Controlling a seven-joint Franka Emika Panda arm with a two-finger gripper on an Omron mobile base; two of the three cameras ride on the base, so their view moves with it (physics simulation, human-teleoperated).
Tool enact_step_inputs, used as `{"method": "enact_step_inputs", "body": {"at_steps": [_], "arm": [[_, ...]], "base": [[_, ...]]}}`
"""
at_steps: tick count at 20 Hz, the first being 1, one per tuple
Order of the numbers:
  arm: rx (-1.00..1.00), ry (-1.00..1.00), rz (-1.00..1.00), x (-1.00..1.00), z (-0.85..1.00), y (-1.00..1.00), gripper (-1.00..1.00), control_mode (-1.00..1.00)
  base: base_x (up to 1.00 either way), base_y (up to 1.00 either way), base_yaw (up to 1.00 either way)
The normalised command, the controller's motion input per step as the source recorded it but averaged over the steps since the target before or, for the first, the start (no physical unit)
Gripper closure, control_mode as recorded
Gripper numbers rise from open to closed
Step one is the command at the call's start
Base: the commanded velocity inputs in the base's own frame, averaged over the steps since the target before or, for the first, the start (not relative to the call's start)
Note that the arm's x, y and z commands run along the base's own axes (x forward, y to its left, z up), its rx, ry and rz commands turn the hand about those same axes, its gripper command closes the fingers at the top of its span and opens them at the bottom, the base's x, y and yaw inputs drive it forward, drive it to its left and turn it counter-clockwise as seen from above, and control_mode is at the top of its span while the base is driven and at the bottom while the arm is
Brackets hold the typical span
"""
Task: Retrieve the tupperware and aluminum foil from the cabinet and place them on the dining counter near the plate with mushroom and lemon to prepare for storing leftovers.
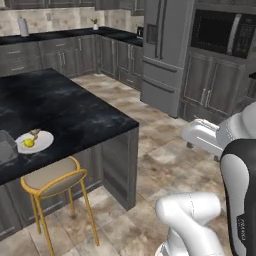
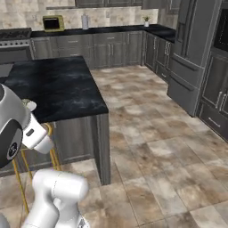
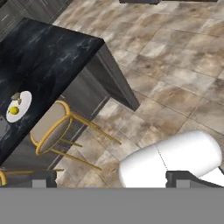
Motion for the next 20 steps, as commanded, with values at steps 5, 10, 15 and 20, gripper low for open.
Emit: {"method": "enact_step_inputs", "body": {"at_steps": [5,10,15,20], "arm": [[0.0,0.0,0.0,0.0,0.0,0.0,-1.0,1.0],[0.0,0.0,0.0,0.0,0.0,0.0,-1.0,1.0],[0.0,0.0,0.0,0.0,0.0,0.0,-1.0,1.0],[0.0,0.0,0.0,0.0,0.0,0.0,-1.0,1.0]], "base": [[0.09,-1.0,-0.39],[0.5,-0.81,-0.28],[0.95,-0.19,-0.03],[1.0,-0.05,0.0]]}}
